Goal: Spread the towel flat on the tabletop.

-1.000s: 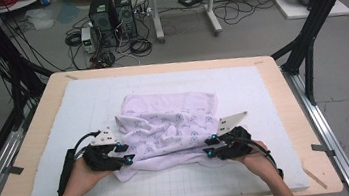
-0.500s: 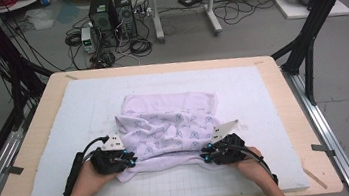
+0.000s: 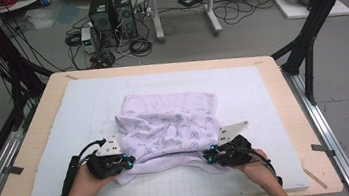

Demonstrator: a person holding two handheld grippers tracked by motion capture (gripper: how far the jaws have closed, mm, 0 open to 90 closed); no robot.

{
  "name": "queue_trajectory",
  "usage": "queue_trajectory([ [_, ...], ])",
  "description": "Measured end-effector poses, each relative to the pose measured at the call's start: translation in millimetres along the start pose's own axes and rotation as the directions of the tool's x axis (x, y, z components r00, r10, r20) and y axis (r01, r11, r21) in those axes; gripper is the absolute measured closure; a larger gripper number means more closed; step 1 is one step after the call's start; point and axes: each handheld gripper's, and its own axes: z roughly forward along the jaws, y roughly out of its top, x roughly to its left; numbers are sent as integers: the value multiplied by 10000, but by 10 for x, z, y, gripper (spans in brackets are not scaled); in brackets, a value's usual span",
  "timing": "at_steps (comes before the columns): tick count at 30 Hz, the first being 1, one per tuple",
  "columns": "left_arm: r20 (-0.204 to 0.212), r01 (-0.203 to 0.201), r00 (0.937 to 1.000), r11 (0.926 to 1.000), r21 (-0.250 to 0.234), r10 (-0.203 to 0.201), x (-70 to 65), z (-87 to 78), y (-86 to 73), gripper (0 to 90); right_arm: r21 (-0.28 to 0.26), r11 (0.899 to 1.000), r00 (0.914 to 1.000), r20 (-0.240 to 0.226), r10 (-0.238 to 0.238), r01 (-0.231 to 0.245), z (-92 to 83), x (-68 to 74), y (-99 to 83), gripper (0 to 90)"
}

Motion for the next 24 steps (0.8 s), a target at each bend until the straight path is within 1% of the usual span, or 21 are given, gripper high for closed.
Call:
queue_trajectory([
  [2, 12, -85, 10000, 10000, -38, 85, -29, -53, 10, 870, -130, 9999, 10000, -20, -58, 58, -42, 38, 6, 811],
  [3, 3, -77, 10000, 9999, -132, 77, -47, -77, 12, 870, -218, 9997, 10000, 9, -81, 81, -66, 57, 8, 811],
  [5, -30, -150, 9999, 9998, -135, 149, -74, -135, 22, 871, -332, 9994, 10000, -68, -66, 64, -118, 90, 11, 811],
  [7, -58, -263, 9996, 9995, -172, 262, -105, -198, 35, 871, -401, 9991, 9999, -86, -99, 96, -164, 120, 17, 811],
  [10, -101, -326, 9994, 9990, -313, 323, -158, -290, 59, 872, -506, 9985, 9997, -122, -199, 193, -239, 172, 31, 812],
  [11, -99, -411, 9991, 9987, -299, 408, -172, -328, 67, 871, -511, 9985, 9996, -177, -218, 209, -270, 194, 39, 811],
  [13, -54, -433, 9991, 9981, -449, 431, -209, -406, 84, 871, -602, 9978, 9992, -243, -307, 292, -336, 243, 56, 812],
  [15, -9, -501, 9987, 9968, -627, 501, -241, -487, 101, 865, -732, 9967, 9982, -452, -397, 363, -417, 295, 83, 808],
  [16, -7, -476, 9989, 9961, -742, 477, -250, -514, 109, 839, -842, 9955, 9974, -541, -473, 427, -460, 313, 98, 794],
  [17, -76, -400, 9992, 9961, -790, 395, -248, -526, 115, 763, -992, 9944, 9967, -682, -432, 363, -499, 320, 115, 754],
  [18, -75, -333, 9994, 9962, -803, 328, -233, -522, 118, 681, -1168, 9927, 9979, -535, -364, 299, -529, 314, 134, 712],
  [19, -124, -228, 9997, 9966, -794, 219, -216, -505, 119, 629, -1251, 9919, 9990, -351, -286, 240, -547, 299, 153, 698],
  [21, -111, -81, 9999, 9972, -738, 73, -167, -430, 106, 567, -1133, 9931, 9996, 8, -289, 288, -528, 248, 186, 651],
  [22, -63, -16, 10000, 9977, -680, 12, -141, -381, 95, 550, -1013, 9944, 9995, 144, -273, 286, -489, 218, 197, 631],
  [23, -48, 56, 10000, 9979, -647, -59, -116, -324, 78, 540, -859, 9960, 9996, 159, -213, 226, -433, 192, 203, 618],
  [24, -69, 158, 9998, 9982, -577, -162, -91, -266, 60, 531, -673, 9973, 9994, 219, -273, 288, -367, 157, 201, 596],
])
